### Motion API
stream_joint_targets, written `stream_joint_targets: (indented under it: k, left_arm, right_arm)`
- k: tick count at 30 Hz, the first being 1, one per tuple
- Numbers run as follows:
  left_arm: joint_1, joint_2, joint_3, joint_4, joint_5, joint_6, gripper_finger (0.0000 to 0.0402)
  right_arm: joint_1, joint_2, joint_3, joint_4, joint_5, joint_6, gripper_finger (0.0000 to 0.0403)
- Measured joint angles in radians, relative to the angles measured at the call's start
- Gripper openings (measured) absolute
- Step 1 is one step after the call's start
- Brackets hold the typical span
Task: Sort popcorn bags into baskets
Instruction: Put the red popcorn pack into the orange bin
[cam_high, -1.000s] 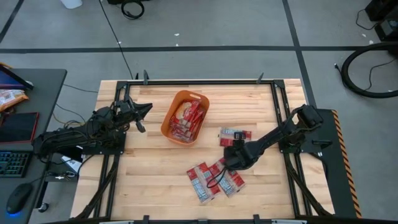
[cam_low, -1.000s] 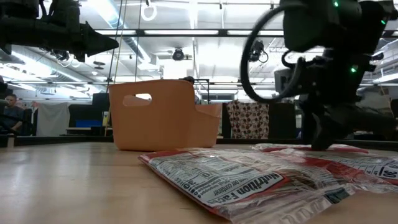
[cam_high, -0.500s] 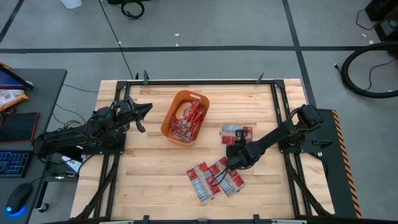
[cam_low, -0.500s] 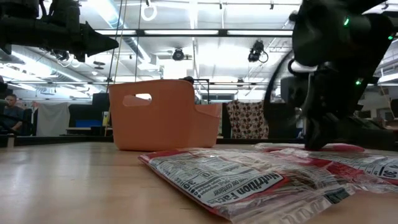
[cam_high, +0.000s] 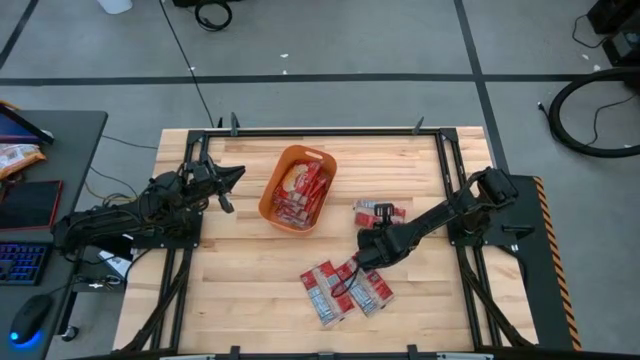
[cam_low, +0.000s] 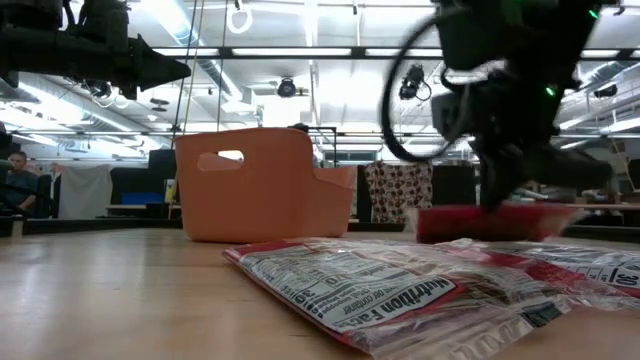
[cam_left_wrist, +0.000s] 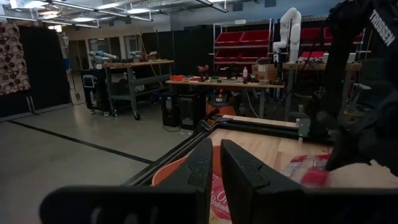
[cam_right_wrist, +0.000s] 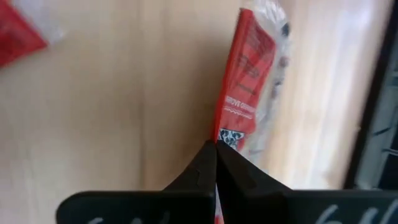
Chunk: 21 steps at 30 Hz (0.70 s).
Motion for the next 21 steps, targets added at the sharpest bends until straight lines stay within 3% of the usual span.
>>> stream_joint_targets:
  k: [21]
  left_arm:
    - [0.0, 0.0, 0.0, 0.003, 0.0, -0.001, 0.0036]
  right_arm:
    - [-0.06, -0.001, 0.447, -0.25, 0.175, -0.124, 0.0002]
